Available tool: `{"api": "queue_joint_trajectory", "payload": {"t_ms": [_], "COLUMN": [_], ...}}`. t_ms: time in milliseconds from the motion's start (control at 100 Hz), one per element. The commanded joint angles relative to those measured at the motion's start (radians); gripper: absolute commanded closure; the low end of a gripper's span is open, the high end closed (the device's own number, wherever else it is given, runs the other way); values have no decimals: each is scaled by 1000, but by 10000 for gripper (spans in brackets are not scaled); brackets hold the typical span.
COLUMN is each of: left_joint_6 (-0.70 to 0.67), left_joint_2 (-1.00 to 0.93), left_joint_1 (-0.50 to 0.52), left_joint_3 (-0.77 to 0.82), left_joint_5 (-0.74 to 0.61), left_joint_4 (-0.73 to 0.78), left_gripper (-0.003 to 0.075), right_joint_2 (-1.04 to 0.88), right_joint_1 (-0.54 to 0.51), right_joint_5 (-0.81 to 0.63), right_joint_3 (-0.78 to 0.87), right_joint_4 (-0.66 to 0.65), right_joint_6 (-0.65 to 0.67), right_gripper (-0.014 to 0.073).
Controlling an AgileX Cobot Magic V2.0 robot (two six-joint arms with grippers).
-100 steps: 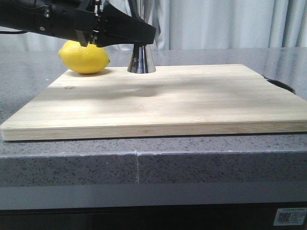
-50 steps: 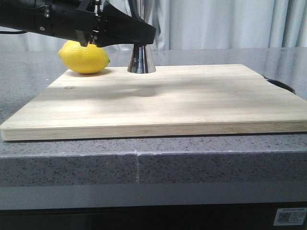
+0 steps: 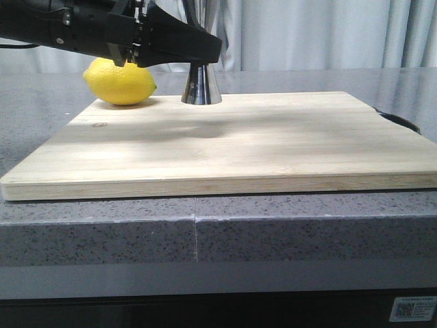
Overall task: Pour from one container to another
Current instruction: 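Tilt the beaker with the right gripper, pouring liquid into the jigger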
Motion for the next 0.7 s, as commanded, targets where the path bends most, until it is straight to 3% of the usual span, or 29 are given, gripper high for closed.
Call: {"api": "queue_joint_trajectory", "payload": {"t_ms": [0,690], "left_joint_6": [-2,-2], "left_joint_2": [-55,-55], "left_joint_1": [-9,-9], "left_joint_3": [-29,-29], "left_joint_5": [109,109], "left_joint_4": [-77,-77], "left_gripper": [739,739], "right_joint_2": [-42,-42], "right_joint_1": [1,1], "right_joint_5": [-14,-16], "right_joint_3": [-39,-39], "right_joint_4": [-10,-5], "right_joint_6": [-3,-3], "right_gripper": [378,378]}}
